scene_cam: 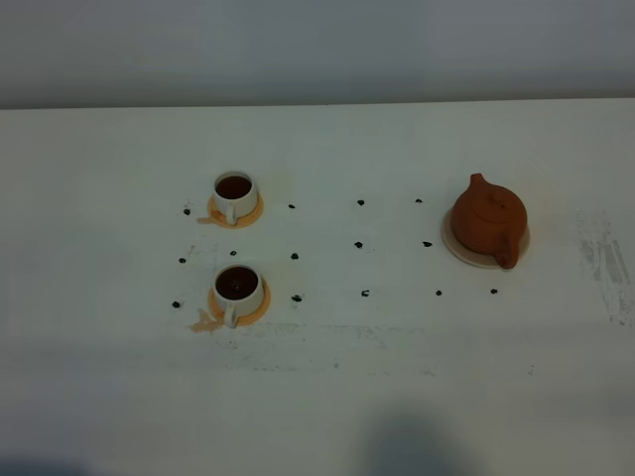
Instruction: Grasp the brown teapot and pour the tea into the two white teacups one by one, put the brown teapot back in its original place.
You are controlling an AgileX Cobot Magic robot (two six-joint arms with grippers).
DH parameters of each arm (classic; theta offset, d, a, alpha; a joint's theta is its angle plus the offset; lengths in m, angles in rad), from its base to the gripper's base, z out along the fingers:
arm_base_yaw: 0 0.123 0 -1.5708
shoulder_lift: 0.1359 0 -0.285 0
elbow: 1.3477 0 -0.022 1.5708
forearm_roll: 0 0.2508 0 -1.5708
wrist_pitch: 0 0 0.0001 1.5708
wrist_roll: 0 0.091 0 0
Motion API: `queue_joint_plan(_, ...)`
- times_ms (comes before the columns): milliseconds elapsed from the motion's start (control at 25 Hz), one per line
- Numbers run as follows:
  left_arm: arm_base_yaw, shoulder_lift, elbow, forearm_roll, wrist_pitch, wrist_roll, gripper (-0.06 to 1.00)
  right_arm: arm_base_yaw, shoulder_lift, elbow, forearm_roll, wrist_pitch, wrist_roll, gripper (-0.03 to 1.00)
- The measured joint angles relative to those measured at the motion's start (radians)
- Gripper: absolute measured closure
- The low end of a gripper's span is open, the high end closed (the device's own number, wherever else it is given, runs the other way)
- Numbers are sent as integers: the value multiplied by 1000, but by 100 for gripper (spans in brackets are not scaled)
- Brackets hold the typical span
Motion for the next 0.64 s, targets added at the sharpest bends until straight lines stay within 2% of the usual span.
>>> queue_joint_plan(640, 0, 0, 0, 0, 0, 1, 43, -3, 0, 0, 0, 0, 0, 58)
